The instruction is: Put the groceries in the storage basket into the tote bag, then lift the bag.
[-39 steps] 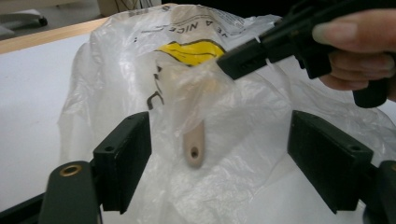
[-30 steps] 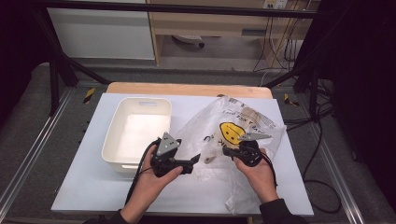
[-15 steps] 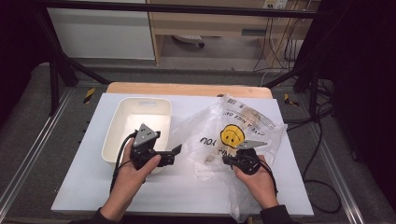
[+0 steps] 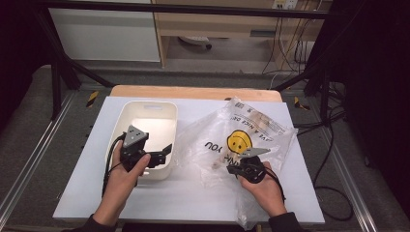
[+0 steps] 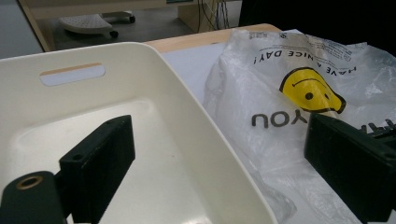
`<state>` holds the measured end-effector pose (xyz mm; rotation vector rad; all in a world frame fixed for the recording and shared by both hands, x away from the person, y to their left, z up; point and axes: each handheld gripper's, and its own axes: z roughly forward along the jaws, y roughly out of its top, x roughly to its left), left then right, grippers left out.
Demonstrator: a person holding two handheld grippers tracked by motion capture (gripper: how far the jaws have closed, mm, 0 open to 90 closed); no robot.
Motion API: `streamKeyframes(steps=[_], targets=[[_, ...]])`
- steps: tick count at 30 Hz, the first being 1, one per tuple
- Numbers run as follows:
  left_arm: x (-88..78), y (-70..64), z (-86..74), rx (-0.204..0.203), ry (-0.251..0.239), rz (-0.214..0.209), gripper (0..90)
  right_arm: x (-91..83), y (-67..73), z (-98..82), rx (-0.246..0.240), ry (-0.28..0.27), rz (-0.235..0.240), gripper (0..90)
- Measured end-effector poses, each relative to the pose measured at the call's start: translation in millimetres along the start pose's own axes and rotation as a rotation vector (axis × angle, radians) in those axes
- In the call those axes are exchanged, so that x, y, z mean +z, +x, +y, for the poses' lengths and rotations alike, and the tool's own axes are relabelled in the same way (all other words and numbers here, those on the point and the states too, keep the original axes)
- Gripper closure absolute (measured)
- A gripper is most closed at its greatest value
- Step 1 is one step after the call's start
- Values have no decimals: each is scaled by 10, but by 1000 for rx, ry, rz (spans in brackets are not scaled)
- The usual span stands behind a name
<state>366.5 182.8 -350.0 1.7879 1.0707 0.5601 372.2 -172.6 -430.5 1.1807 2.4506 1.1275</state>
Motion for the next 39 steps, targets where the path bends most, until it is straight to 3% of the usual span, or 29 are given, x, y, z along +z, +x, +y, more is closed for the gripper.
streamKeyframes(steps=[4,7,11,16,19,27,32,39], targets=[[-16,54,-11,14,7,24,83,32,17,-6,-12,15,4,830],[-23,93,-22,9,12,32,80,45,29,-10,-13,20,3,745],[-26,122,-34,10,18,38,79,15,55,-11,-3,-3,-2,534],[-12,136,-49,15,26,39,77,-64,137,-33,-22,-50,-56,234],[-12,133,-44,14,26,35,77,-120,179,-43,-45,-82,-87,121],[21,118,-65,31,46,35,78,-368,190,-66,-39,-198,-154,47],[20,139,-63,31,44,43,80,-549,80,-112,20,-260,-230,55],[21,147,-63,22,44,38,92,-714,-58,-217,77,-291,-301,67]])
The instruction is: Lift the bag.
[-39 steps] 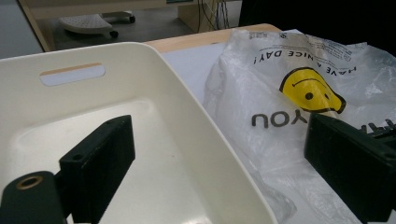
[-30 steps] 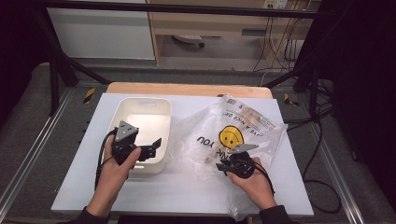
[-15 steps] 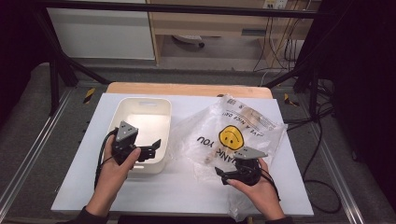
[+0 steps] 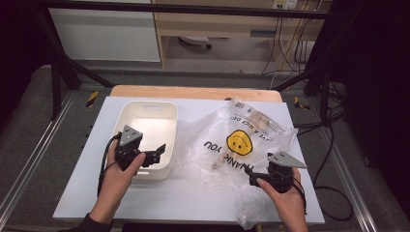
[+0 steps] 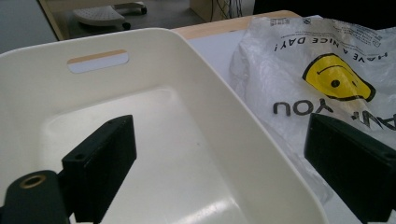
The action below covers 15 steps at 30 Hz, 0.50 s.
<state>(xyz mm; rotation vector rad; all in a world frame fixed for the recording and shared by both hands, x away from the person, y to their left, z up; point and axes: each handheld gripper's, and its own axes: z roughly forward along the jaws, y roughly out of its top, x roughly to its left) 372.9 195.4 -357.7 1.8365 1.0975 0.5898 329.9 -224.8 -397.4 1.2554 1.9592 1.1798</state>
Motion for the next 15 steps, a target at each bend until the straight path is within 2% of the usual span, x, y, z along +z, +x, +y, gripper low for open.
streamKeyframes(steps=[6,13,15], targets=[[5,-26,-2,7,-1,1,93,-19,-125,-73,6,57,-85,74],[-9,-13,0,1,-8,6,93,-77,-250,-195,57,110,-144,70],[-12,-13,3,2,-9,6,93,-83,-281,-250,77,146,-163,69]])
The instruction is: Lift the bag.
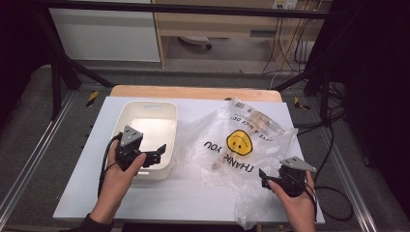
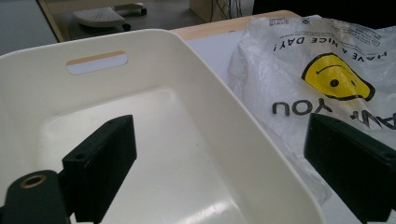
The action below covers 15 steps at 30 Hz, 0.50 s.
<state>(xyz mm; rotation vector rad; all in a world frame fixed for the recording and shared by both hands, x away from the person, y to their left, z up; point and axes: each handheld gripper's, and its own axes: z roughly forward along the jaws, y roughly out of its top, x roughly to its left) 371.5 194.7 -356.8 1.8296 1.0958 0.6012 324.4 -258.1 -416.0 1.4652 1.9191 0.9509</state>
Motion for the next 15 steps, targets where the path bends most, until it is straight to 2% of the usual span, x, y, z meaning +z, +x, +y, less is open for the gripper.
streamKeyframes(steps=[3,7,12,15], targets=[[3,0,-2,1,2,0,93,35,-65,-92,24,72,-19,72],[5,11,-4,-3,1,0,93,132,-106,-157,49,136,30,96],[-17,37,6,-12,-14,7,93,239,20,-193,7,202,72,104],[-14,44,4,-12,-14,7,93,301,74,-200,-10,230,89,155]])
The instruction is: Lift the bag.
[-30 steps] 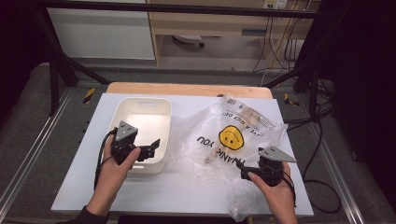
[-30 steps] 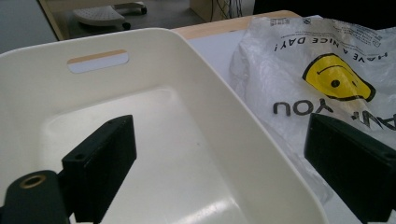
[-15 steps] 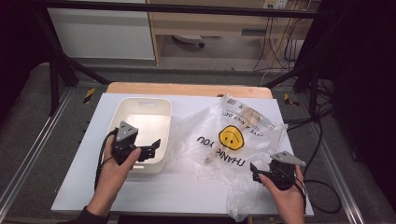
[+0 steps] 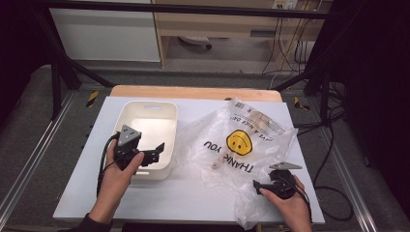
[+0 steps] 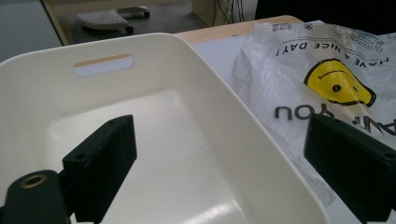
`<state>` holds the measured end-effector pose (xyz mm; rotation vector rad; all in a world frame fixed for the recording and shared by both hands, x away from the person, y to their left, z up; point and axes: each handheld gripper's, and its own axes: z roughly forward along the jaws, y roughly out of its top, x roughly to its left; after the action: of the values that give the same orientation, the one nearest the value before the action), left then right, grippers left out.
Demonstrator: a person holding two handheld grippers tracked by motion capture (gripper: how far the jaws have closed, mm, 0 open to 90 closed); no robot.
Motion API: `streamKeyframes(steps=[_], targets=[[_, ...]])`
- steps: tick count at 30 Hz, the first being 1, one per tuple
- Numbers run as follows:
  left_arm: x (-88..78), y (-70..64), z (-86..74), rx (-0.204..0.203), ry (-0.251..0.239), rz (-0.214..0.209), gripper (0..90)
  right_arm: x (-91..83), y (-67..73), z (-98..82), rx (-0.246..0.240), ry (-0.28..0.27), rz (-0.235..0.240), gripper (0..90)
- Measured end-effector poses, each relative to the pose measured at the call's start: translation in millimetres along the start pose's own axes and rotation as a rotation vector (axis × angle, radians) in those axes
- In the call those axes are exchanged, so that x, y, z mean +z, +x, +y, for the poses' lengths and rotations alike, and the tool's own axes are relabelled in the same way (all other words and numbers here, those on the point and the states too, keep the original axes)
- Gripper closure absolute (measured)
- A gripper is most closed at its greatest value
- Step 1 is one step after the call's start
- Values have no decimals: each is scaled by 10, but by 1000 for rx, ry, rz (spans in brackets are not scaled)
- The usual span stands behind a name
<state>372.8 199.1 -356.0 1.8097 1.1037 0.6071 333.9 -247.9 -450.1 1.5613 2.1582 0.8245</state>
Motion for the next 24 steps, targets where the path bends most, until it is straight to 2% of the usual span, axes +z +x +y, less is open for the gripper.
streamKeyframes(steps=[2,3,7,9,13,18,24], targets=[[-3,8,1,0,0,4,94,11,28,8,-36,5,-32,218],[-3,10,1,-1,0,4,94,8,33,10,-47,-4,-32,275],[0,8,-1,-1,-1,5,95,-19,-9,9,-61,-31,-19,546],[0,-2,0,-3,-9,5,98,-22,-29,10,-77,-38,-1,656],[-9,-17,9,-2,-15,1,100,-19,-78,31,-75,-34,16,870],[-14,-33,19,1,-15,-5,103,-25,-109,33,-91,-34,46,900],[-15,-86,31,8,-20,-17,103,-129,-303,-18,-74,-42,-3,900]])
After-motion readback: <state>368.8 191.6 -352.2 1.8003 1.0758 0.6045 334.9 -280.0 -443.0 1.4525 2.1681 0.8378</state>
